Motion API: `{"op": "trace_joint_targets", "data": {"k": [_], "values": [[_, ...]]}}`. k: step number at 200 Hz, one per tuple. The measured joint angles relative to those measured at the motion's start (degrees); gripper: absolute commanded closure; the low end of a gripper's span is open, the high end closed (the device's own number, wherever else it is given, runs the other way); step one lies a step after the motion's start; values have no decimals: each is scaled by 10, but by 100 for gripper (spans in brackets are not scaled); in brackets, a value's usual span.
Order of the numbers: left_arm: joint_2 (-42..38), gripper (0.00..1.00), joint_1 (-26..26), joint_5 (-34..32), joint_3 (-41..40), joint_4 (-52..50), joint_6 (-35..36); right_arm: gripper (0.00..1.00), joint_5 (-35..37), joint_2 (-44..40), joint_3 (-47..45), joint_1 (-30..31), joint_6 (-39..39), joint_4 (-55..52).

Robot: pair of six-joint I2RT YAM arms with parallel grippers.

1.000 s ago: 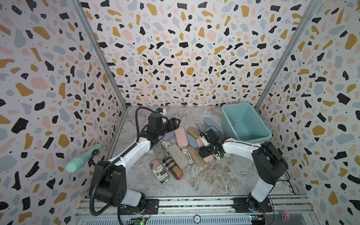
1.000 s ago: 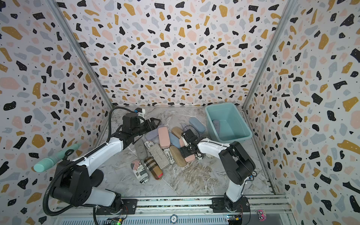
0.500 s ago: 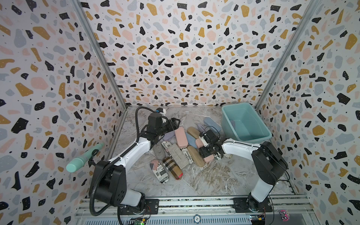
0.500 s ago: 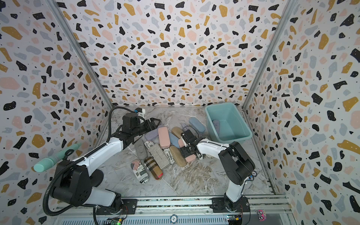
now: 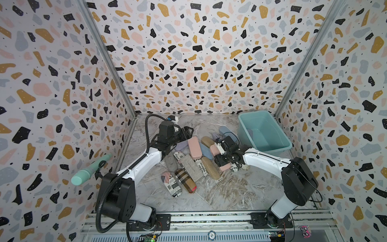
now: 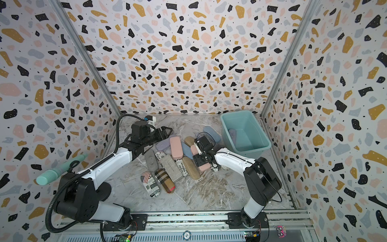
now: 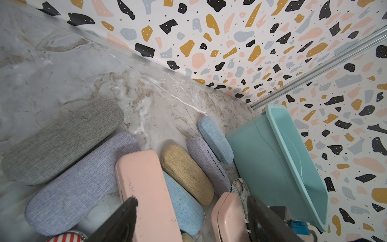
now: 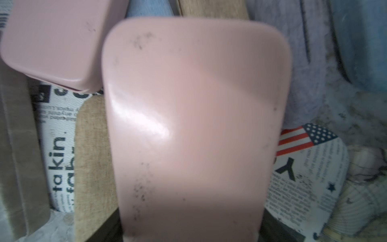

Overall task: Put the glasses cases into the storage boxes
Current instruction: Pick up the glasses case, then place the glasses case in the storage box.

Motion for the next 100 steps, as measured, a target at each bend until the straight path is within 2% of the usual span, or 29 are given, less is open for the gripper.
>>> {"op": "trace_joint_targets", "data": {"k": [65, 100], "values": [[-28, 16, 0, -33, 1, -10, 15, 32, 21, -10, 86, -1, -16, -38], [-31, 16, 0, -37, 1, -11, 18, 32, 37, -12, 155, -24, -37, -50]]}}
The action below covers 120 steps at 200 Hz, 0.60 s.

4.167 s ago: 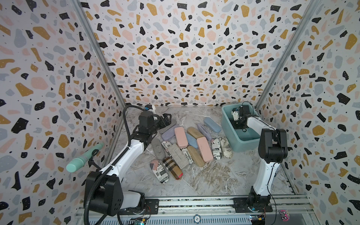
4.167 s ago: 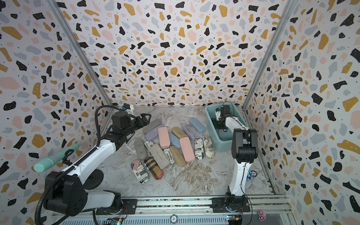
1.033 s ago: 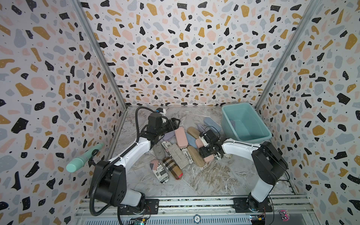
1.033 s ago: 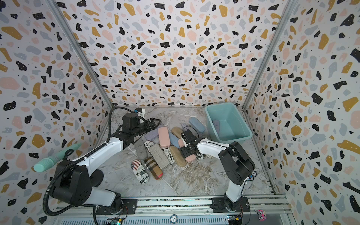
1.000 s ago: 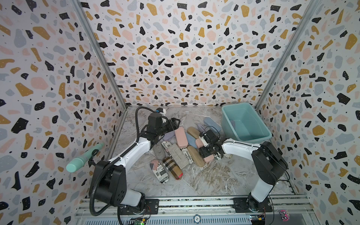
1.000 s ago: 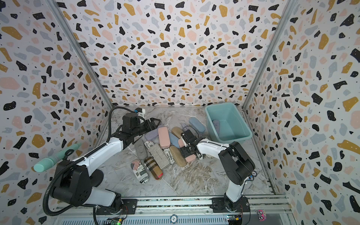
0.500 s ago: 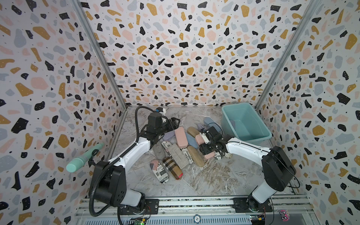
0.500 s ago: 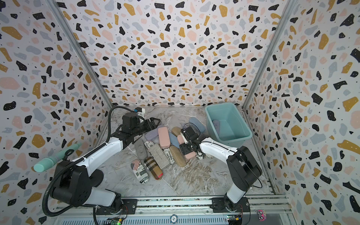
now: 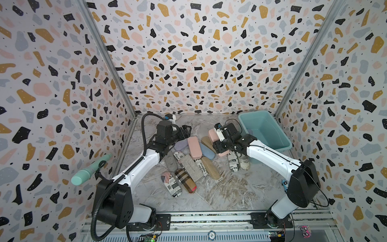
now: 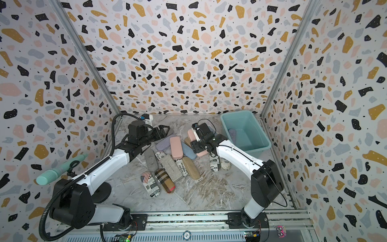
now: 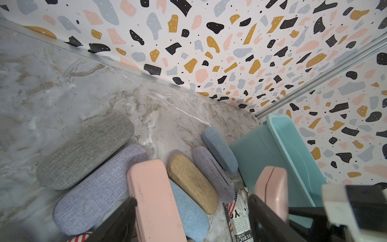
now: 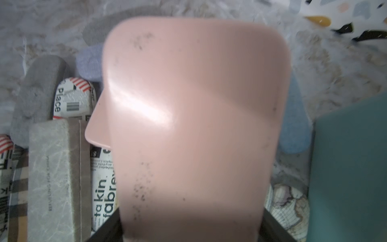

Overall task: Put the glasses cases into the storage boxes
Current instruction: Place the glasses case in the storage box.

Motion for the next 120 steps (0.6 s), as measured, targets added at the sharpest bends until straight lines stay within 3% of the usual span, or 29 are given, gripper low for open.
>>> {"op": "trace_joint_targets", "data": {"k": [62, 120], "values": [[0, 16, 0, 7, 0, 0, 0, 32, 3, -7, 78, -172, -32, 10], [2, 16, 0, 13, 0, 1, 0, 32, 1, -7, 79, -325, -44, 34]]}}
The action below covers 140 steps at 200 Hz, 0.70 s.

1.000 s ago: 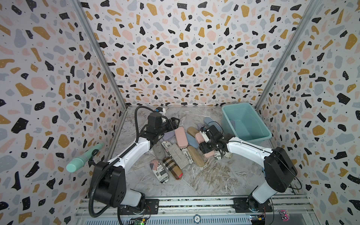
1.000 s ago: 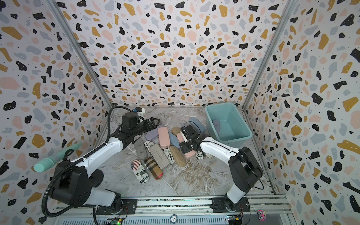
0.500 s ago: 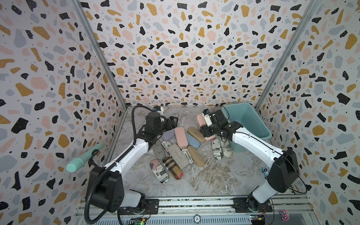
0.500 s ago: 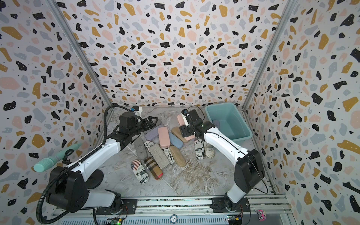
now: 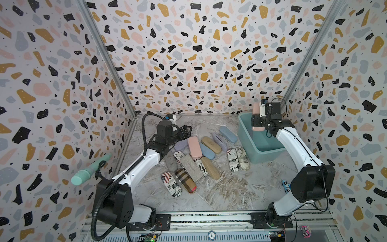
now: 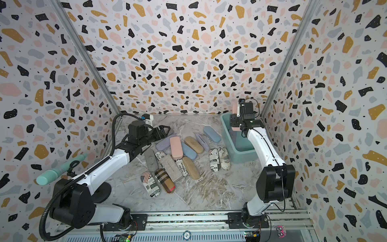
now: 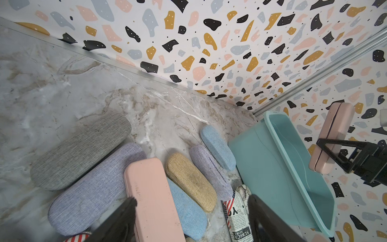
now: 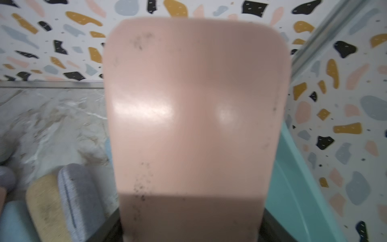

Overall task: Put the glasses cases into the storage boxes
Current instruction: Place the glasses case in the storage box.

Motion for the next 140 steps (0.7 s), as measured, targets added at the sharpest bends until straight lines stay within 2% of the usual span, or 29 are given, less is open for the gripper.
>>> {"op": "trace_joint_targets", "data": {"k": [45, 93, 140], "values": [[3, 16, 0, 7, 0, 2, -2, 33, -8, 26, -33, -57, -4, 42], [16, 16, 0, 7, 0, 2, -2, 32, -19, 120, -53, -60, -11, 54], [23, 16, 0, 7, 0, 2, -2, 29, -32, 171, -54, -57, -25, 44]]}}
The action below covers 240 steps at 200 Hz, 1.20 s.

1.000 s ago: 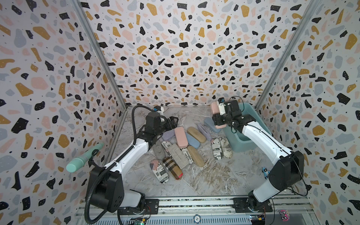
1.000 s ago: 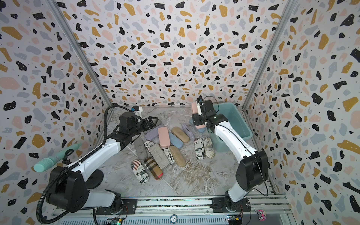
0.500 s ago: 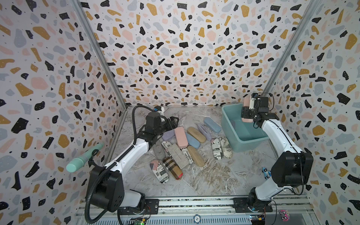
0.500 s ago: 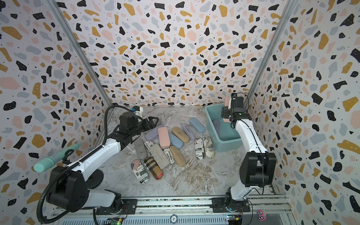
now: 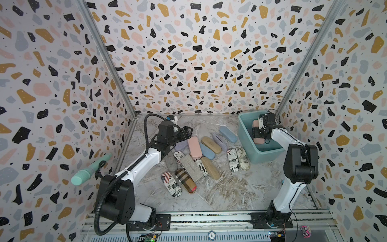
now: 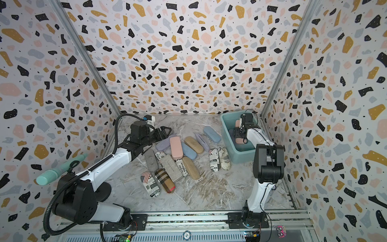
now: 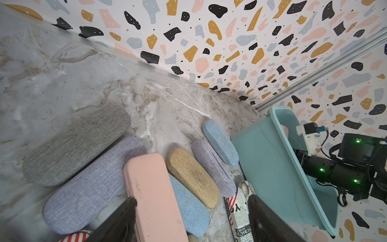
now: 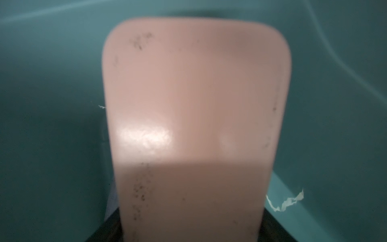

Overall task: Put the glasses cases into the storage boxes
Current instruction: Place the glasses case in the storage box.

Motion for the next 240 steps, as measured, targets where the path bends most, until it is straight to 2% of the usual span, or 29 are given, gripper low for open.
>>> {"op": "trace_joint_targets", "data": {"k": [40, 85, 130, 198, 217, 240], "values": [[1, 16, 0, 0, 0, 0, 0, 25, -12, 26, 5, 2, -5, -3], [1, 16, 0, 1, 0, 0, 0, 15, -18, 30, 12, 9, -4, -4], [1, 16, 0, 4, 2, 0, 0, 14, -5, 2, 17, 22, 11, -8], [0, 16, 0, 6, 3, 0, 0, 20, 37, -160, 14, 89, 38, -25], [-3, 16, 0, 7, 3, 0, 0, 20, 39, -221, -18, 111, 54, -24], [-9, 16, 0, 11, 3, 0, -4, 17, 11, -297, -85, 123, 78, -26]]}}
